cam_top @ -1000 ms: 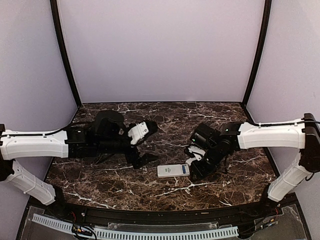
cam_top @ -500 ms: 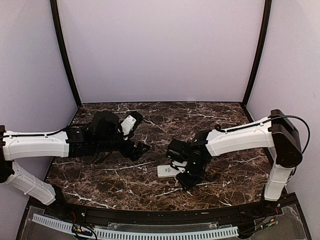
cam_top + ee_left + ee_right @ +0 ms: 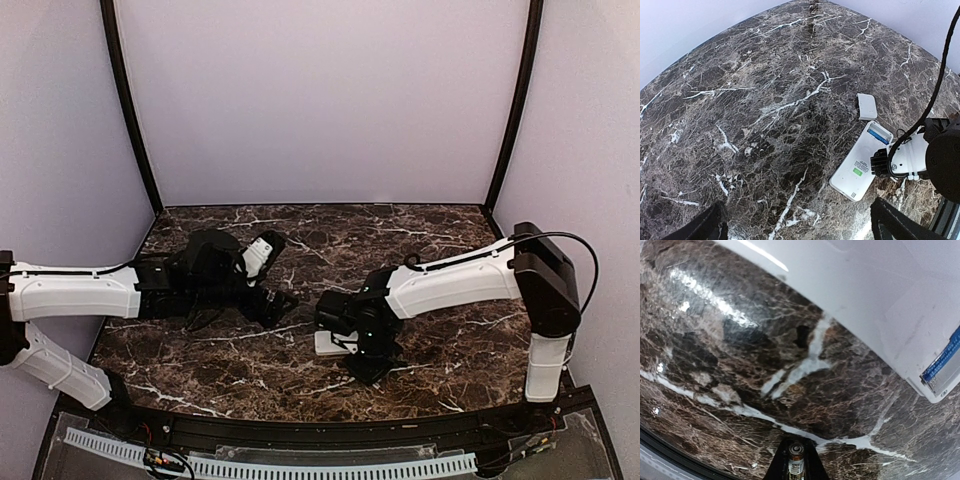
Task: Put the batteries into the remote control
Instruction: Pick up the battery at the center of the board, then hold the remote control without the battery cover at the center of the board.
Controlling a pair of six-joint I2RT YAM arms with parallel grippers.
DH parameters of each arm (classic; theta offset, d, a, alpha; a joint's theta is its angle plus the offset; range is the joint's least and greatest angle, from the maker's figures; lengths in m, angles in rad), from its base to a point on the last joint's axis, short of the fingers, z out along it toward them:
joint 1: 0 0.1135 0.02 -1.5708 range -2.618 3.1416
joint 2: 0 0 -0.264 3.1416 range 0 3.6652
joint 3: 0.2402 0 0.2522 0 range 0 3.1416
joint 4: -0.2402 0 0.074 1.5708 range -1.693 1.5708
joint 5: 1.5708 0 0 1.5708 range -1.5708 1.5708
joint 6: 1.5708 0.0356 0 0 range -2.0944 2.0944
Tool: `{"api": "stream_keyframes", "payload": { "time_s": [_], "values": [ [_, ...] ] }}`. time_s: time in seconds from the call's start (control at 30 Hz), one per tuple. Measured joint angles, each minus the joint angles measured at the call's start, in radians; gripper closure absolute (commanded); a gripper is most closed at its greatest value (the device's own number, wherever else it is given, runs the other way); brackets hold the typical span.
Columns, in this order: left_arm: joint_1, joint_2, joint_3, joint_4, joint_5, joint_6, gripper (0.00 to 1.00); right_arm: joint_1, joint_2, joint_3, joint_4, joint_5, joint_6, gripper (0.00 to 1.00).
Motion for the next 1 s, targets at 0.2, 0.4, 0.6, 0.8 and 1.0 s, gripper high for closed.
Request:
{"api": "stream_keyframes", "payload": {
  "time_s": [0.2,0.4,0.6,0.8,1.0],
  "values": [
    [0.0,0.001,-0.003,0.0,0.003,0.011,0.01,0.002,0.0,0.002,-0.018,0.003,0.004,1.0],
    [0.0,0.002,-0.019,0.02,0.049,0.051,0.01,0.002,-0.002,0.001,-0.026,0.02,0.003,1.0],
    [0.0,0.057,-0.019,0.025,0.123,0.137,0.04,-0.054,-0.185,-0.115,0.085,-0.038,0.003,1.0],
    [-0.024,0.225,0.026,0.003,0.208,0.239,0.03,-0.207,-0.478,-0.259,0.343,-0.169,0.003,1.0],
    [-0.084,0.393,0.124,-0.023,0.235,0.348,0.05,-0.306,-0.483,-0.379,0.61,-0.194,0.003,1.0]
  ]
}}
